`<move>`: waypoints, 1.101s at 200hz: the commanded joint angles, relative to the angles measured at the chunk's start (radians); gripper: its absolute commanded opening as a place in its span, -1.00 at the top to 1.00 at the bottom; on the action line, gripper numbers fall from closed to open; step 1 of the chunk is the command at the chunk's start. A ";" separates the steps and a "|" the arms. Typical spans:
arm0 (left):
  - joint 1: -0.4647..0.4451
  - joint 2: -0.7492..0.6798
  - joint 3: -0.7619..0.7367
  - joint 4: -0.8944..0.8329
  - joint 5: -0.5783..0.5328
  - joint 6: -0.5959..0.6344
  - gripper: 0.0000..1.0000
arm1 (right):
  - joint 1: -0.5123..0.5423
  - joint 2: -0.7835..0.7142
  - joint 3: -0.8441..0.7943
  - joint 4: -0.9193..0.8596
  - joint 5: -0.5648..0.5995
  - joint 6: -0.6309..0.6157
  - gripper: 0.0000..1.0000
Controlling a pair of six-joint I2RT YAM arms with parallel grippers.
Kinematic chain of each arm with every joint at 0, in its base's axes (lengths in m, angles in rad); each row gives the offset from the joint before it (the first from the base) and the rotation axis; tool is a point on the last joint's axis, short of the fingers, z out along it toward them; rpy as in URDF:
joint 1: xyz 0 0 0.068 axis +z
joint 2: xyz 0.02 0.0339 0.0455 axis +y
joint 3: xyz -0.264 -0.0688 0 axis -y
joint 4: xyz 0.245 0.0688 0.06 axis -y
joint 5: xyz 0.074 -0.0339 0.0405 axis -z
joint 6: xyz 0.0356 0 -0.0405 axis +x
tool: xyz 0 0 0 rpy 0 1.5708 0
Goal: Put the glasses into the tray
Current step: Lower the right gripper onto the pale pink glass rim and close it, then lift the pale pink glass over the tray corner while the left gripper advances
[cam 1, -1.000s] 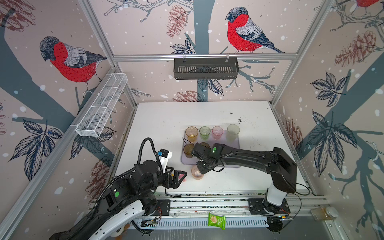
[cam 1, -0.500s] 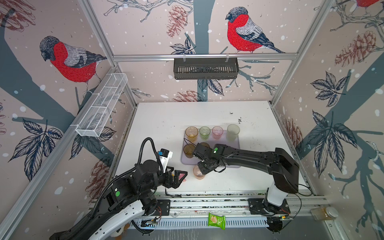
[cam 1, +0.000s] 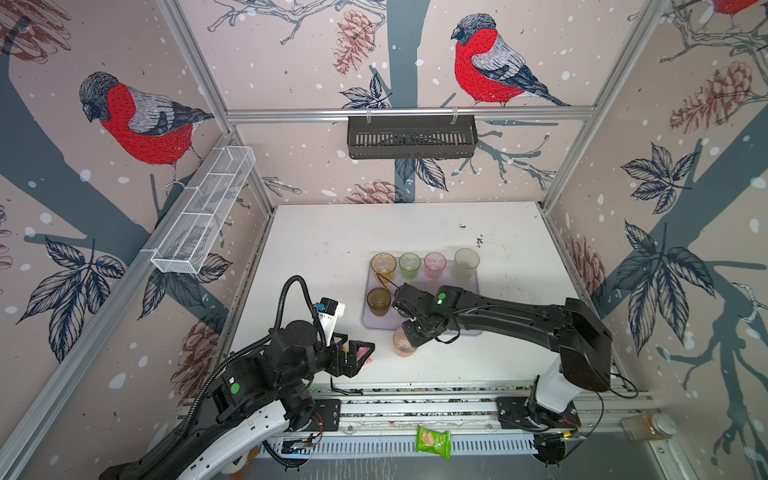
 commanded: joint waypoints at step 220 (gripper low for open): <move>0.001 0.328 0.031 0.303 0.105 0.170 -0.96 | -0.163 -0.378 -0.196 -0.199 0.064 0.029 0.96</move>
